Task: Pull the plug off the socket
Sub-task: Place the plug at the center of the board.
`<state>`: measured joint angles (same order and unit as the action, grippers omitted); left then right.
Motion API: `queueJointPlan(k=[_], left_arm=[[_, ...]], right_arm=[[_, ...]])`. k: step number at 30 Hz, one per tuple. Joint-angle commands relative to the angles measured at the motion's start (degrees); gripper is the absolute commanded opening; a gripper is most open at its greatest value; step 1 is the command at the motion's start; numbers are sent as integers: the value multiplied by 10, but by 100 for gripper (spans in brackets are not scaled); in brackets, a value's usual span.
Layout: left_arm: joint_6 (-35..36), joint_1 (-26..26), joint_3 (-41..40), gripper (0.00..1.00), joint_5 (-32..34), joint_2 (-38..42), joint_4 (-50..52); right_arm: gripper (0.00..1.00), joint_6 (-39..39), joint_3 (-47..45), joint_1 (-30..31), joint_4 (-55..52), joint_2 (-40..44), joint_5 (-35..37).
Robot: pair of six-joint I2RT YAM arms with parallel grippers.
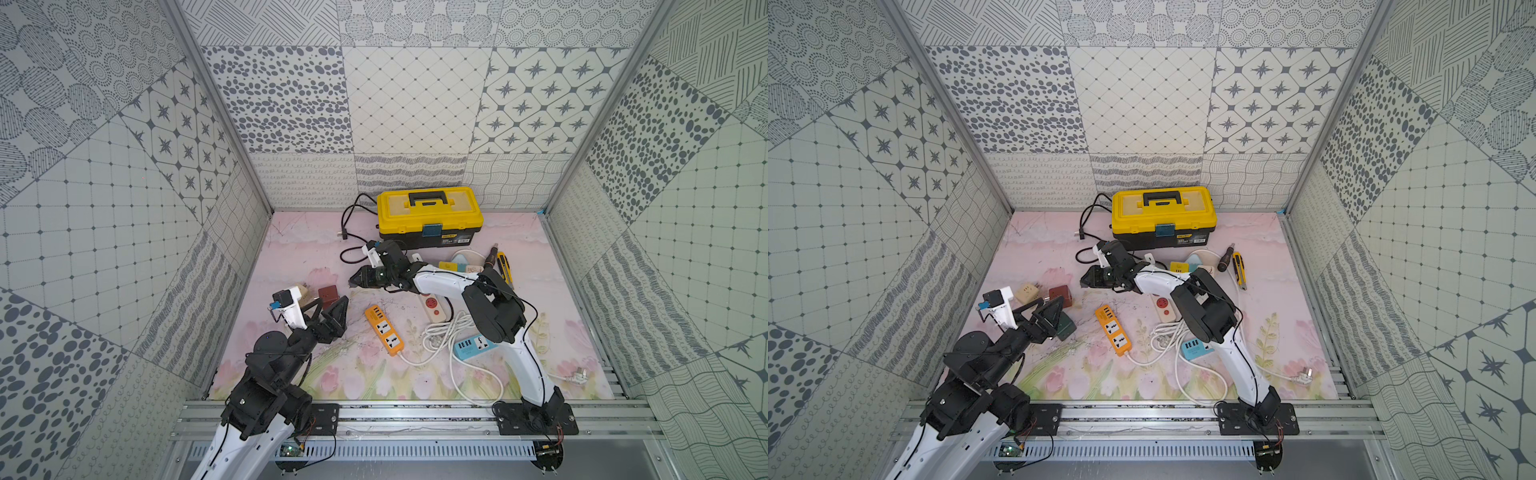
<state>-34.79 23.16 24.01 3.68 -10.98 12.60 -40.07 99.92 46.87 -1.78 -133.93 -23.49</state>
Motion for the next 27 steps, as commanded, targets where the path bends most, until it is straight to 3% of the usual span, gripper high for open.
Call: queueJointPlan(k=[1, 6, 13, 16, 21, 27], left_arm=[[-3, -1, -16, 100, 11, -7, -79], [4, -2, -6, 100, 9, -12, -70], [-1, -1, -4, 100, -2, -10, -83], [-9, -2, -7, 100, -11, -11, -98], [-29, -2, -31, 100, -48, -21, -166], [-72, -2, -73, 100, -97, -78, -290]], right_arm=[[31, 11, 57, 10, -33, -29, 6], [33, 19, 143, 17, -88, -80, 8], [60, 61, 213, 21, -163, -94, 27], [62, 100, 202, 20, -184, -61, 44], [62, 178, 73, 20, -135, 71, 85], [62, 238, -210, 7, 17, 288, 124]])
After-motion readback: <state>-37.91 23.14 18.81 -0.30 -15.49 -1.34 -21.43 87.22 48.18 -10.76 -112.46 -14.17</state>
